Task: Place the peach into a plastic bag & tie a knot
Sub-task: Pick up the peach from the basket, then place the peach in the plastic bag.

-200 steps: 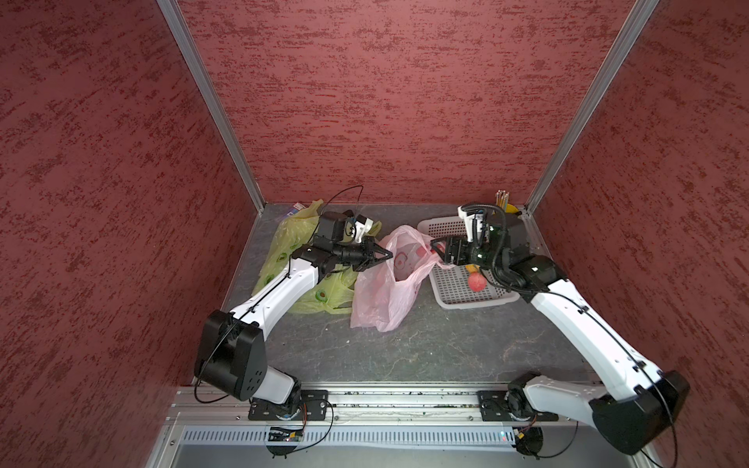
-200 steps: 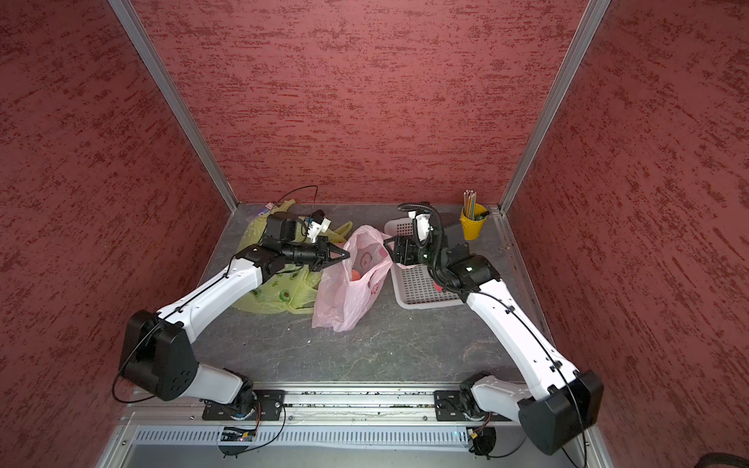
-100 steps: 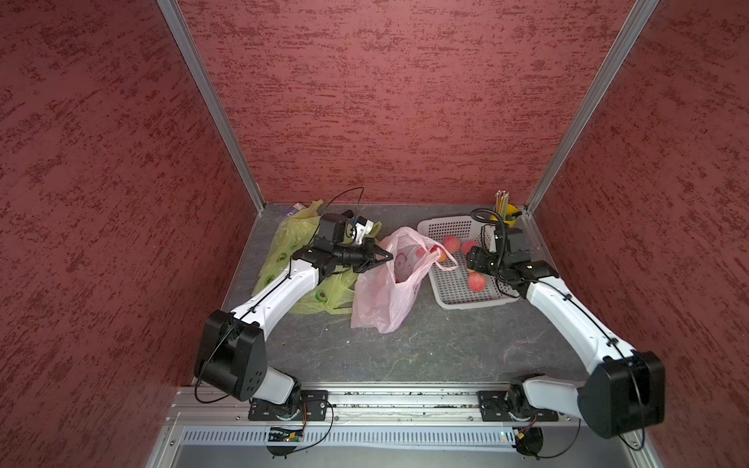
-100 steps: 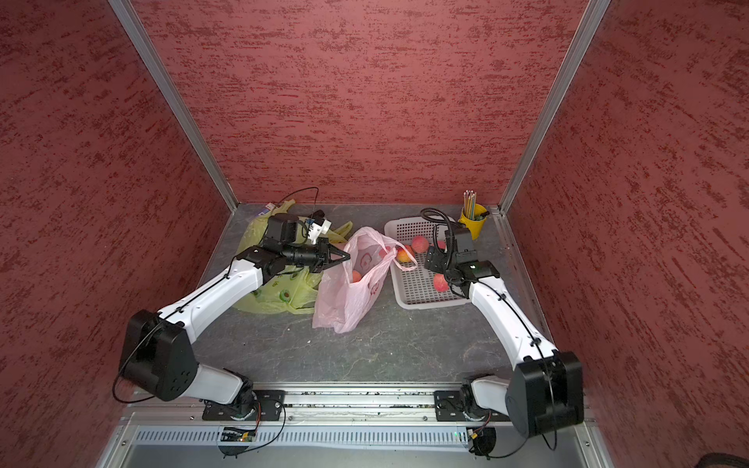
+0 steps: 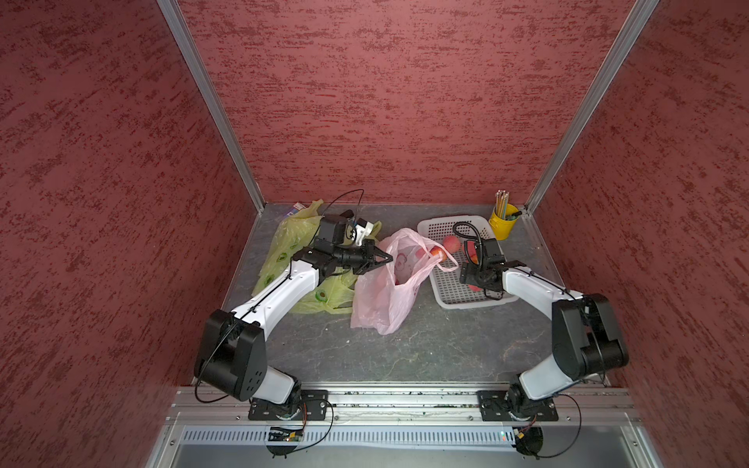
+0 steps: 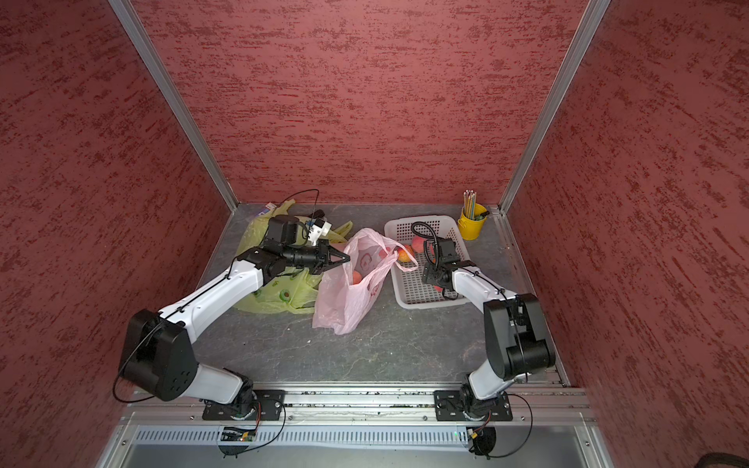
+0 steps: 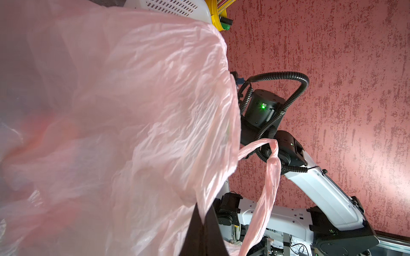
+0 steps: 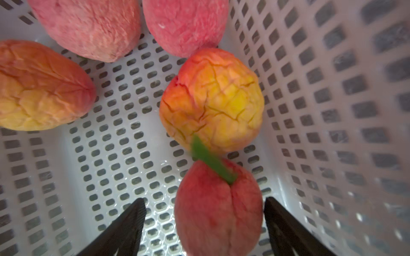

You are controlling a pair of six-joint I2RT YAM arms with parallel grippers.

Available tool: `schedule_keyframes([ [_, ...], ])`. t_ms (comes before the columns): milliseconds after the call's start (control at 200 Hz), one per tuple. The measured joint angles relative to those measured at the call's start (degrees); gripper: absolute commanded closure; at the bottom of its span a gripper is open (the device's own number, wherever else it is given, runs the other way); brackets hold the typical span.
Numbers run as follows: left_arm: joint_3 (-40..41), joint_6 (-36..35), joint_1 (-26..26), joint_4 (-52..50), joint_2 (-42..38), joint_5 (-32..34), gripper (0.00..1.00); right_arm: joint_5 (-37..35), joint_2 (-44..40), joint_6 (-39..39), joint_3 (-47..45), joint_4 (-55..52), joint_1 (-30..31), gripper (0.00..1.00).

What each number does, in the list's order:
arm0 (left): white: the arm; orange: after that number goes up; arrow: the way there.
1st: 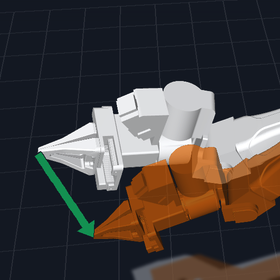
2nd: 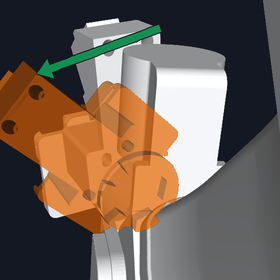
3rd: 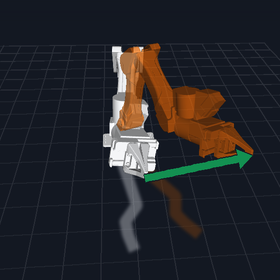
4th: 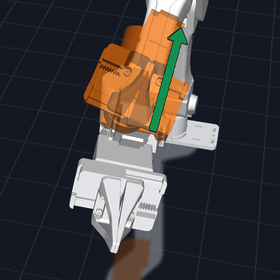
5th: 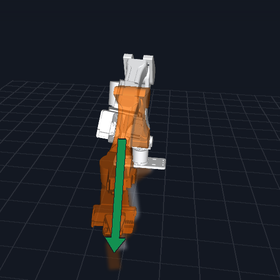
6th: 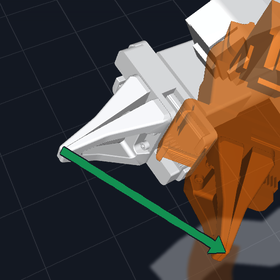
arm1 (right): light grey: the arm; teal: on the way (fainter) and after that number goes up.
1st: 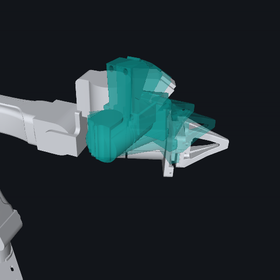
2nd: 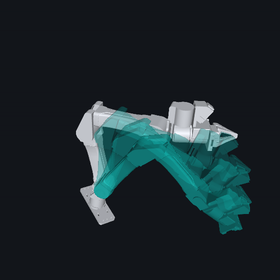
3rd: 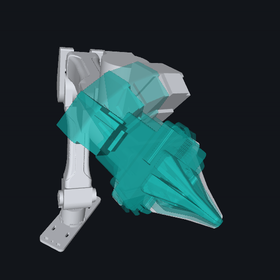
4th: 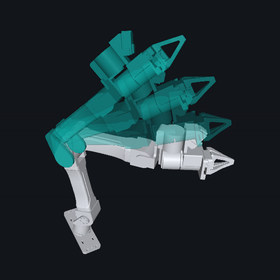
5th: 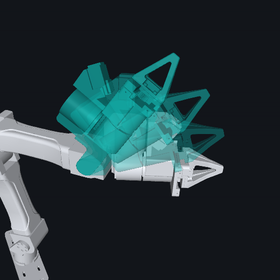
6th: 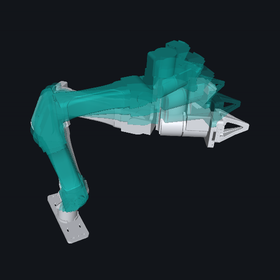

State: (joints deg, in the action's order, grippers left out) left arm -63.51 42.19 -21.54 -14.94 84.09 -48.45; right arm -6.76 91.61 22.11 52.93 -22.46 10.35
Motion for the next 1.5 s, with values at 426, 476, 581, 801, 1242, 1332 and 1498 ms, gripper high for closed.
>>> schedule_keyframes([
  [426, 0.52, 0.02, -0.28, -0.02, -0.66, -0.15, 1.0, 2.12, 1.79, -0.61, 0.17, 3.32, -0.74, 0.46],
  [476, 0.52, 0.02, -0.28, -0.02, -0.66, -0.15, 1.0, 3.32, 0.44, -0.76, 0.17, 2.99, -0.79, 0.47],
  [581, 0.52, 0.02, -0.35, -0.02, -0.66, -0.17, 1.0, 6.29, -4.94, -0.81, 0.42, 1.64, -0.79, 0.48],
  [801, 0.52, 0.02, -0.79, 0.0, -0.66, -0.17, 1.0, 16.28, -19.32, -0.63, 7.69, -0.92, -0.81, 0.51],
  [1242, 0.13, 0.02, -2.91, -0.04, -0.31, 0.04, 1.0, 38.03, -15.69, 4.59, 20.65, 5.09, 10.82, 0.51],
  [1332, 0.11, 0.02, -2.91, -0.04, -0.31, 0.39, 1.0, 38.05, -12.52, 4.57, 20.09, 4.87, 14.23, 0.51],
  [1498, 0.11, 0.02, -2.6, -0.04, -0.31, 0.72, 1.0, 36.7, -7.76, 4.57, 18.1, 3.8, 17.0, 0.48],
])
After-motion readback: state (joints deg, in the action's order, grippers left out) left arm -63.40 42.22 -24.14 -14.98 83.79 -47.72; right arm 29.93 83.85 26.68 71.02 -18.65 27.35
